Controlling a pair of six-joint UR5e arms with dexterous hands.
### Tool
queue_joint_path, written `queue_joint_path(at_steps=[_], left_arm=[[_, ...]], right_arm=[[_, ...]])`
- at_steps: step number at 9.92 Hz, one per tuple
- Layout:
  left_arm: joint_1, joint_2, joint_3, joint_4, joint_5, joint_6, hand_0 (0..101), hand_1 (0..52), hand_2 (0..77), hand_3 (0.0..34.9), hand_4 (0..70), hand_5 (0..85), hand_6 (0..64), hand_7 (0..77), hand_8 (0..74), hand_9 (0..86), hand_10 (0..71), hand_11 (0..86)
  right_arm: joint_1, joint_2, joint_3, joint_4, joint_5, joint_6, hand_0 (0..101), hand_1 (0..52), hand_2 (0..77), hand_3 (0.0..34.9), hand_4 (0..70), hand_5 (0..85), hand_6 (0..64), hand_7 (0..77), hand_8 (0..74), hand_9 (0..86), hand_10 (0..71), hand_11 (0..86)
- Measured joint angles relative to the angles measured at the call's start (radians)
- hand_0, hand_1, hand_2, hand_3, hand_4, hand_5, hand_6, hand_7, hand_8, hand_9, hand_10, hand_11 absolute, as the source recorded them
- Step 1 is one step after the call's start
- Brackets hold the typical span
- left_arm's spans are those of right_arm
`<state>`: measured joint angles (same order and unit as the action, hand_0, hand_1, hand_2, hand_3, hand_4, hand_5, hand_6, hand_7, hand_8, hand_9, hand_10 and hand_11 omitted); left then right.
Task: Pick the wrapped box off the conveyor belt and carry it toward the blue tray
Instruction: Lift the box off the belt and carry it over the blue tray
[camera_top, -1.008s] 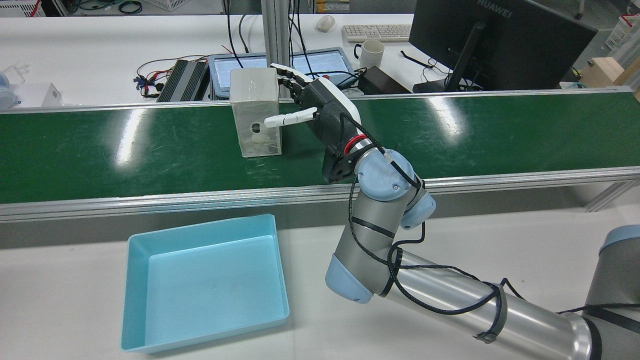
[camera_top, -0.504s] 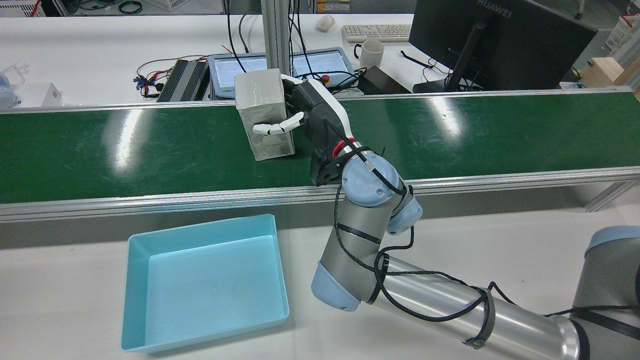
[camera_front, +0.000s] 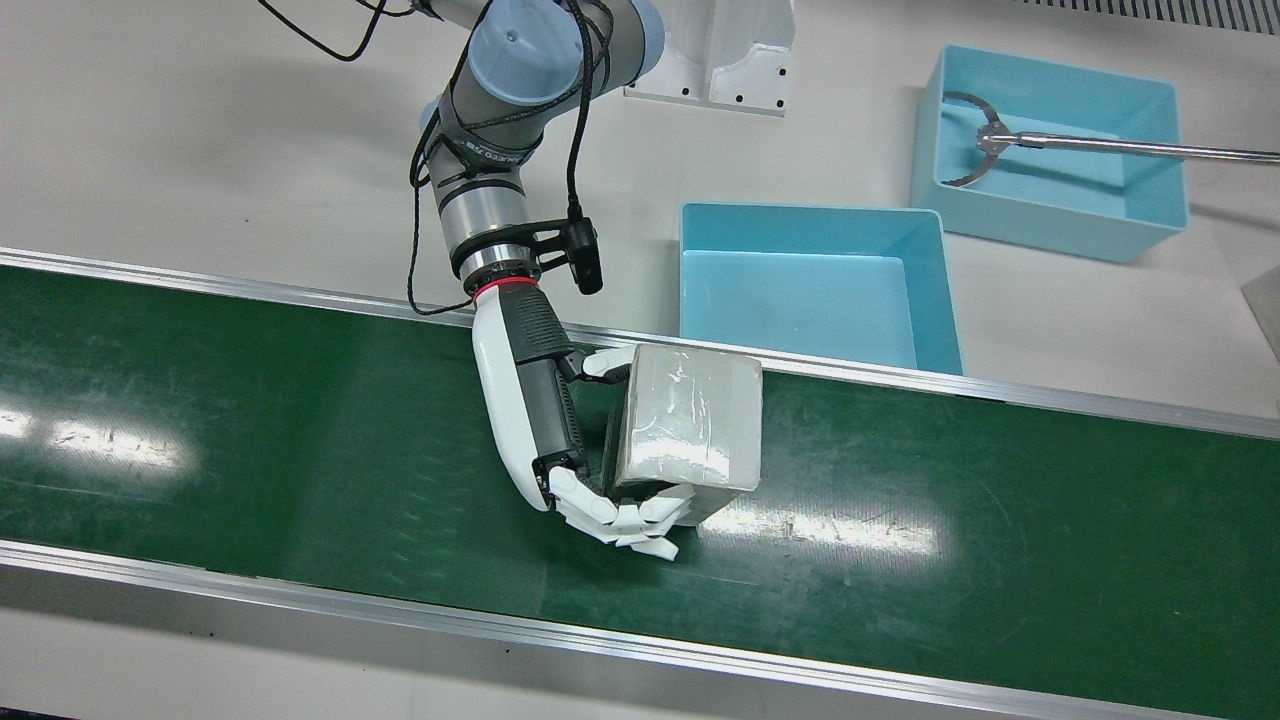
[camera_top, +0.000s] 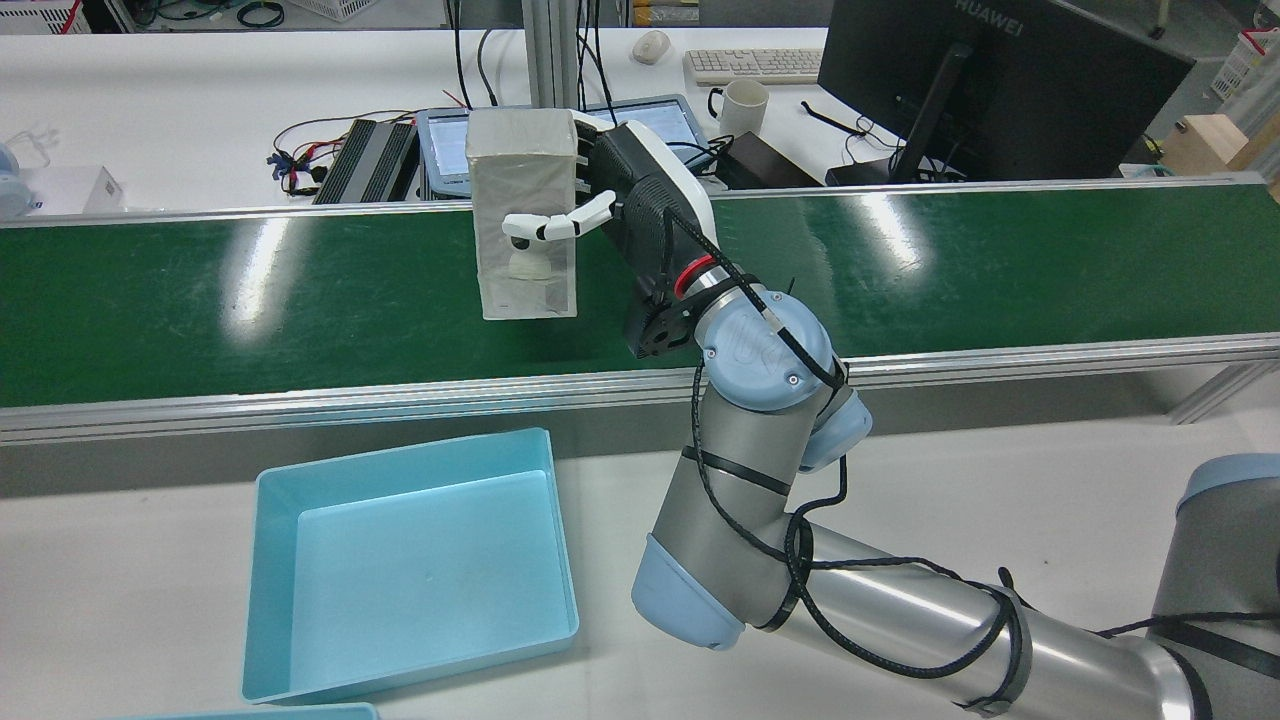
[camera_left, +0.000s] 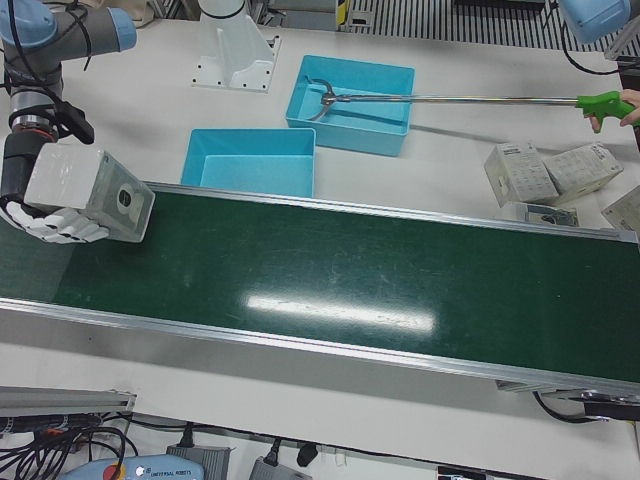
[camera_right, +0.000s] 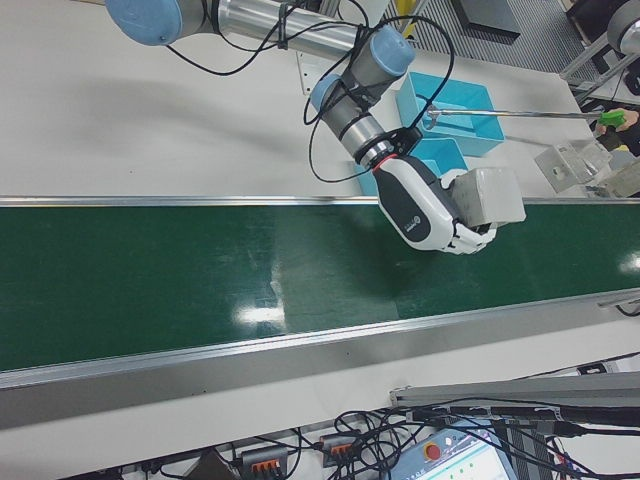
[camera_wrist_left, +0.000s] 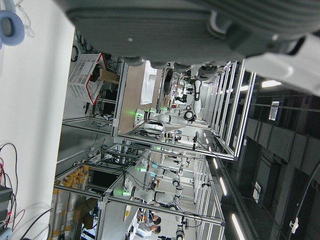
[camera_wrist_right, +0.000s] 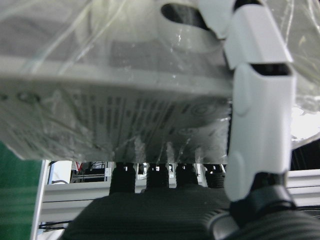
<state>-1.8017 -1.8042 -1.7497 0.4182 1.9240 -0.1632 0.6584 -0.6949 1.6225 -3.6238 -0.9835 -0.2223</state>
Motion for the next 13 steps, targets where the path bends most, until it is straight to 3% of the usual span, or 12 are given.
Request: queue_joint_path(at_steps=[3, 4, 6, 7, 8, 9, 10, 11, 13], left_arm=[[0.0, 0.0, 0.0, 0.0, 0.0, 0.0, 0, 0.0, 1.1, 0.0, 0.0, 1.1, 0.5, 0.5, 0.5, 0.5, 0.5, 0.5], [0.0, 0.0, 0.0, 0.0, 0.0, 0.0, 0, 0.0, 0.5, 0.0, 0.0, 1.1, 0.0, 0.5, 0.5, 0.5, 0.0, 0.5], [0.0, 0.0, 0.0, 0.0, 0.0, 0.0, 0, 0.0, 0.5, 0.0, 0.0, 1.1, 0.0, 0.5, 0.5, 0.5, 0.0, 0.5], [0.0, 0.0, 0.0, 0.0, 0.0, 0.0, 0, 0.0, 0.5, 0.0, 0.0, 1.1, 0.0, 0.5, 0.5, 0.5, 0.0, 0.5], [0.0, 0.0, 0.0, 0.0, 0.0, 0.0, 0, 0.0, 1.1, 0.0, 0.0, 1.1, 0.5, 0.5, 0.5, 0.5, 0.5, 0.5], [0.0, 0.0, 0.0, 0.0, 0.0, 0.0, 0, 0.0, 0.5, 0.0, 0.0, 1.1, 0.0, 0.5, 0.5, 0.5, 0.5, 0.5], [0.0, 0.0, 0.0, 0.0, 0.0, 0.0, 0, 0.0, 0.5, 0.0, 0.0, 1.1, 0.0, 0.5, 0.5, 0.5, 0.5, 0.5], [0.0, 0.0, 0.0, 0.0, 0.0, 0.0, 0, 0.0, 0.5, 0.0, 0.0, 1.1, 0.0, 0.5, 0.5, 0.5, 0.5, 0.5], [0.0, 0.0, 0.0, 0.0, 0.0, 0.0, 0, 0.0, 0.5, 0.0, 0.0, 1.1, 0.5, 0.5, 0.5, 0.5, 0.5, 0.5]], right_arm=[[-0.06, -0.04, 0.172, -0.05, 0.017, -0.058, 49, 15.3, 30.5, 4.0, 29.5, 46.9, 32.7, 48.0, 48.0, 44.2, 54.0, 34.4], [-0.096, -0.049, 0.202, -0.054, 0.03, -0.079, 47, 2.2, 38.2, 5.0, 29.5, 50.7, 35.5, 53.5, 53.5, 50.2, 52.9, 50.2], [-0.165, -0.056, 0.226, -0.056, 0.056, -0.115, 48, 2.2, 38.7, 10.8, 28.9, 52.9, 35.5, 55.6, 54.0, 52.4, 51.3, 57.3], [-0.191, -0.064, 0.229, -0.056, 0.061, -0.124, 48, 2.2, 38.7, 10.6, 27.8, 55.6, 36.0, 58.9, 54.0, 55.6, 49.1, 65.4], [-0.215, -0.076, 0.23, -0.055, 0.063, -0.129, 48, 2.2, 38.7, 10.6, 27.8, 55.6, 36.0, 58.9, 54.0, 55.6, 49.1, 65.4], [-0.233, -0.086, 0.23, -0.053, 0.058, -0.131, 47, 1.1, 43.1, 1.3, 27.8, 56.7, 33.3, 61.6, 50.2, 60.0, 38.2, 58.9], [-0.245, -0.092, 0.23, -0.051, 0.045, -0.132, 47, 1.1, 43.1, 1.3, 27.8, 56.7, 33.3, 61.6, 44.2, 60.5, 28.4, 50.2], [-0.251, -0.094, 0.229, -0.05, 0.031, -0.132, 51, 3.8, 38.7, 1.2, 27.8, 56.7, 22.9, 53.5, 30.0, 43.6, 4.4, 34.4], [-0.258, -0.095, 0.233, -0.048, 0.013, -0.128, 51, 3.8, 38.7, 1.2, 27.8, 56.7, 22.9, 53.5, 30.0, 43.6, 4.4, 34.4]])
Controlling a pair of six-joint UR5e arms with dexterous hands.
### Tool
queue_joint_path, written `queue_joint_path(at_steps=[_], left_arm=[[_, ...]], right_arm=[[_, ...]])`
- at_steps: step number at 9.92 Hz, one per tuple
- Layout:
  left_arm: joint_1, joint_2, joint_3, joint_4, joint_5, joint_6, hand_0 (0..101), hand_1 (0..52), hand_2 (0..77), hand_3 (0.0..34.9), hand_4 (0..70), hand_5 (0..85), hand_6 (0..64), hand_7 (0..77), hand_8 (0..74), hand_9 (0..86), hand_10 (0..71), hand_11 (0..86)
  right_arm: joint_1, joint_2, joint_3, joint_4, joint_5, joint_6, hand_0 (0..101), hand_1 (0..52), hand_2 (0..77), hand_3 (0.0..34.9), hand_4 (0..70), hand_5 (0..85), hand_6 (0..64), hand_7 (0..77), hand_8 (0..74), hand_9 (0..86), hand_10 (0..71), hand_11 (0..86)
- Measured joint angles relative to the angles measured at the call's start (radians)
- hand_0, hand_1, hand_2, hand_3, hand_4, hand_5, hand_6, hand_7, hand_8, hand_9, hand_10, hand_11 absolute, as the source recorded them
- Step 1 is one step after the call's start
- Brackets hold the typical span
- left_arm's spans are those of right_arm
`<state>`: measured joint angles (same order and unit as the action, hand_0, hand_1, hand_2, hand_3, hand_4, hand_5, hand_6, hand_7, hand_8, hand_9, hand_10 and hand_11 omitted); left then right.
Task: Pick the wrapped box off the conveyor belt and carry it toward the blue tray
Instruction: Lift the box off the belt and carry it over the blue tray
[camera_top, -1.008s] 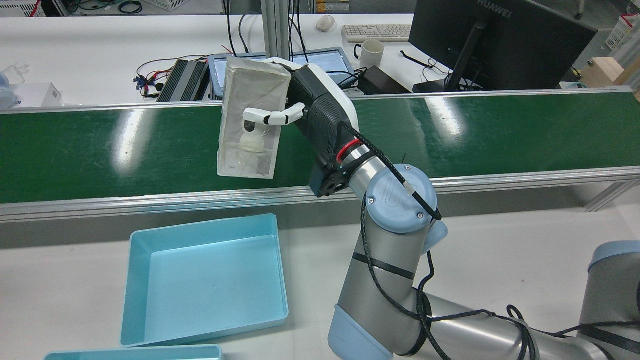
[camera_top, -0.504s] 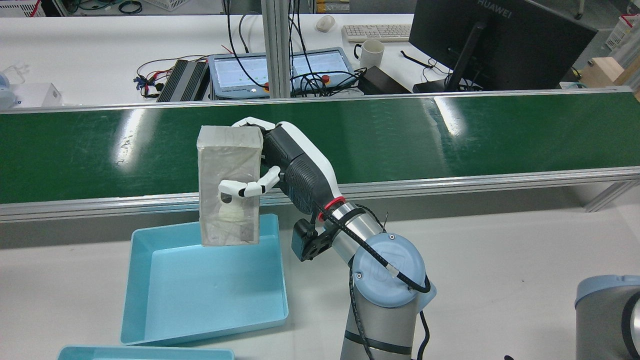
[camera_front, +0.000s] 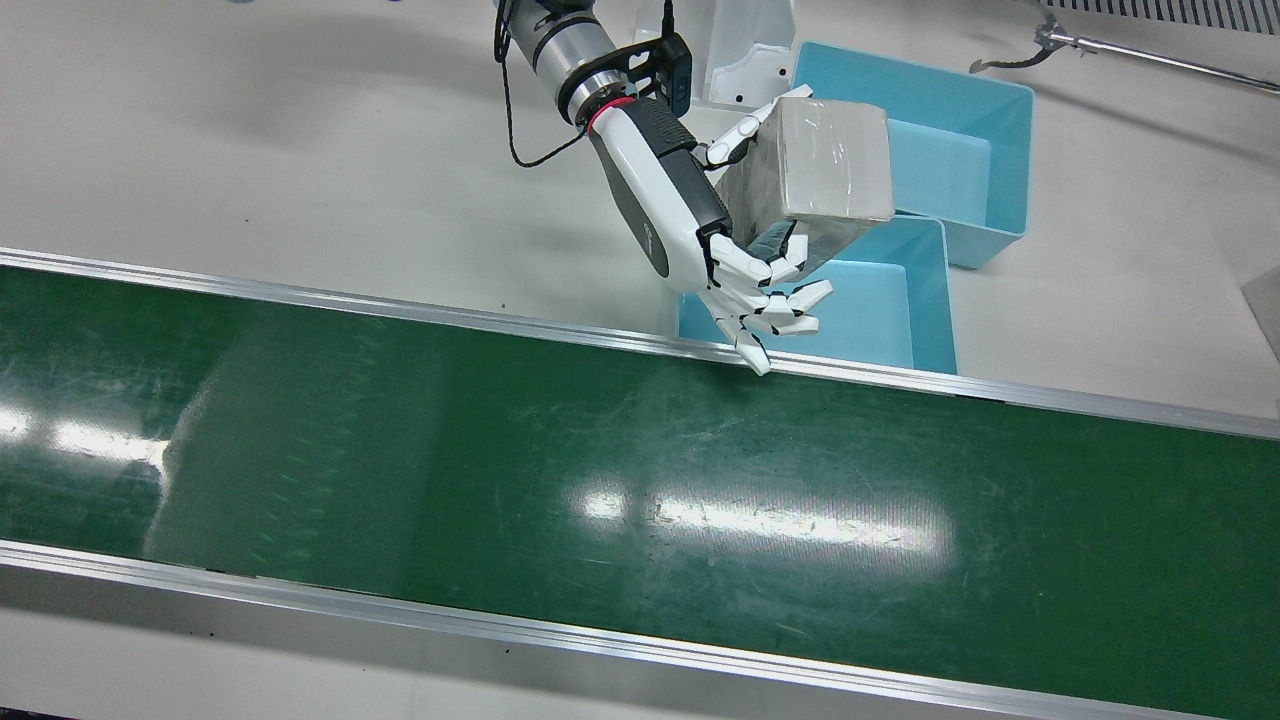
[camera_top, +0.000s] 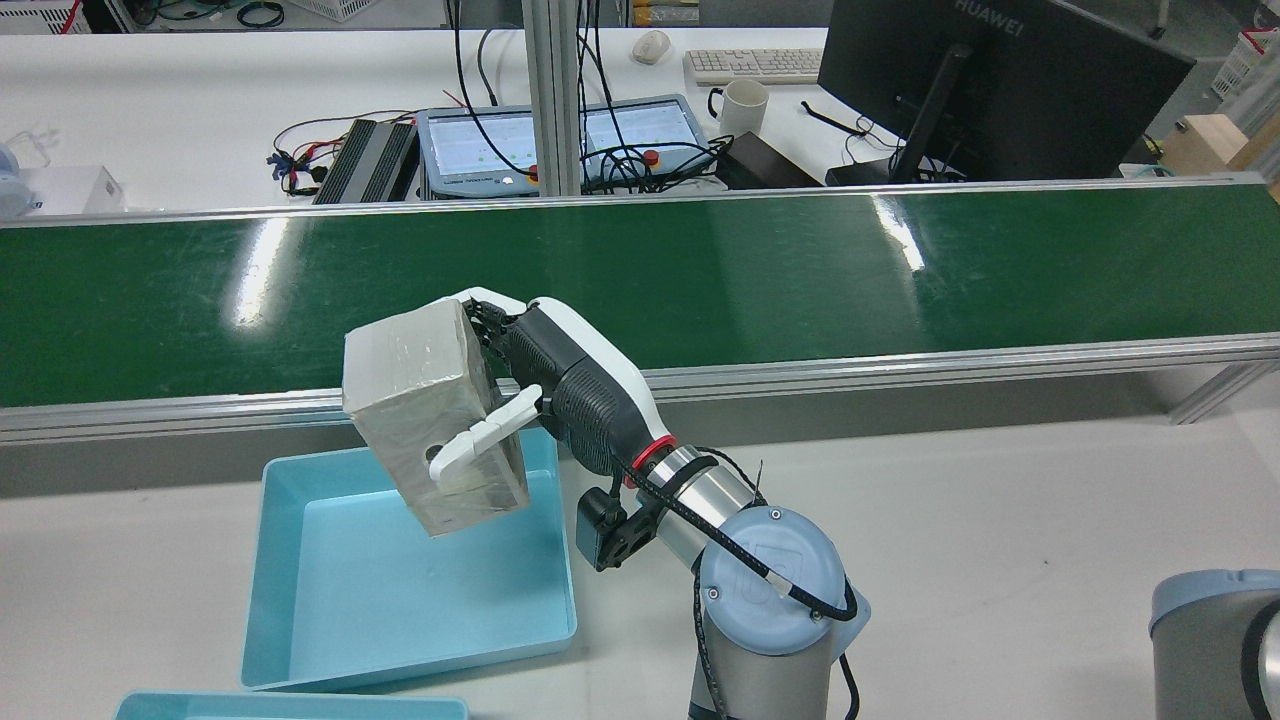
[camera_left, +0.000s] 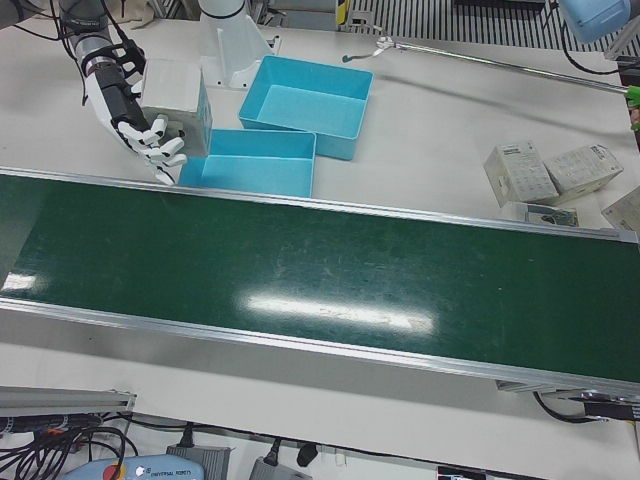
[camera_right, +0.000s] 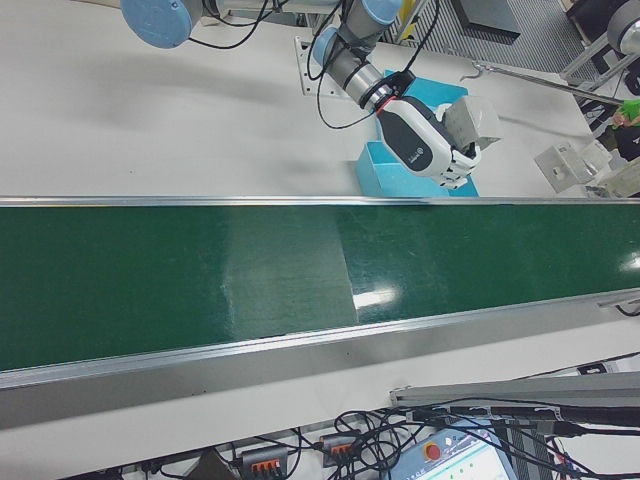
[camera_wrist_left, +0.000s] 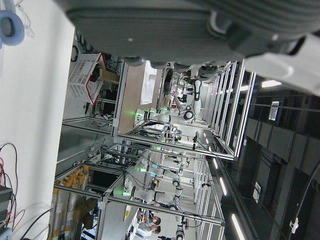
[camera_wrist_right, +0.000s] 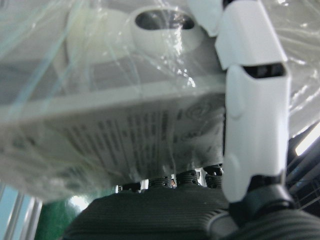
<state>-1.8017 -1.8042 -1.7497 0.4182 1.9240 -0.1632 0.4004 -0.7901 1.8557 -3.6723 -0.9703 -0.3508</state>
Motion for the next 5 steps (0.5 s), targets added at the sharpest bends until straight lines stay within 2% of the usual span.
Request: queue_joint_path(at_steps=[1, 2, 3, 4, 5], left_arm=[[0.0, 0.0, 0.0, 0.0, 0.0, 0.0, 0, 0.0, 0.5, 0.0, 0.0, 1.1, 0.0, 0.5, 0.5, 0.5, 0.5, 0.5], [0.0, 0.0, 0.0, 0.0, 0.0, 0.0, 0, 0.0, 0.5, 0.0, 0.0, 1.1, 0.0, 0.5, 0.5, 0.5, 0.5, 0.5], [0.0, 0.0, 0.0, 0.0, 0.0, 0.0, 0, 0.0, 0.5, 0.0, 0.0, 1.1, 0.5, 0.5, 0.5, 0.5, 0.5, 0.5], [0.0, 0.0, 0.0, 0.0, 0.0, 0.0, 0, 0.0, 0.5, 0.0, 0.0, 1.1, 0.0, 0.5, 0.5, 0.5, 0.5, 0.5], [0.0, 0.0, 0.0, 0.0, 0.0, 0.0, 0, 0.0, 0.5, 0.0, 0.0, 1.1, 0.0, 0.5, 0.5, 0.5, 0.5, 0.5]], right_arm=[[-0.001, 0.001, 0.008, 0.001, -0.002, 0.001, 47, 3.8, 38.7, 9.0, 19.1, 58.9, 2.7, 35.5, 6.0, 24.0, 0.0, 4.9], [-0.001, 0.0, 0.023, 0.001, -0.002, 0.002, 45, 3.8, 38.7, 13.3, 11.5, 54.0, 0.0, 20.2, 0.0, 9.3, 0.0, 1.6], [0.0, 0.0, 0.037, 0.0, 0.001, 0.003, 45, 35.5, 1.1, 17.2, 7.6, 46.4, 0.5, 11.4, 1.6, 1.6, 0.0, 0.5], [0.001, -0.001, 0.05, 0.0, 0.003, 0.005, 45, 35.5, 1.1, 17.2, 7.6, 46.4, 0.5, 11.4, 1.6, 1.6, 0.0, 0.5], [0.001, -0.002, 0.061, 0.0, 0.004, 0.006, 46, 7.1, 2.7, 16.3, 8.2, 20.7, 0.5, 18.0, 1.6, 1.6, 0.0, 1.1]])
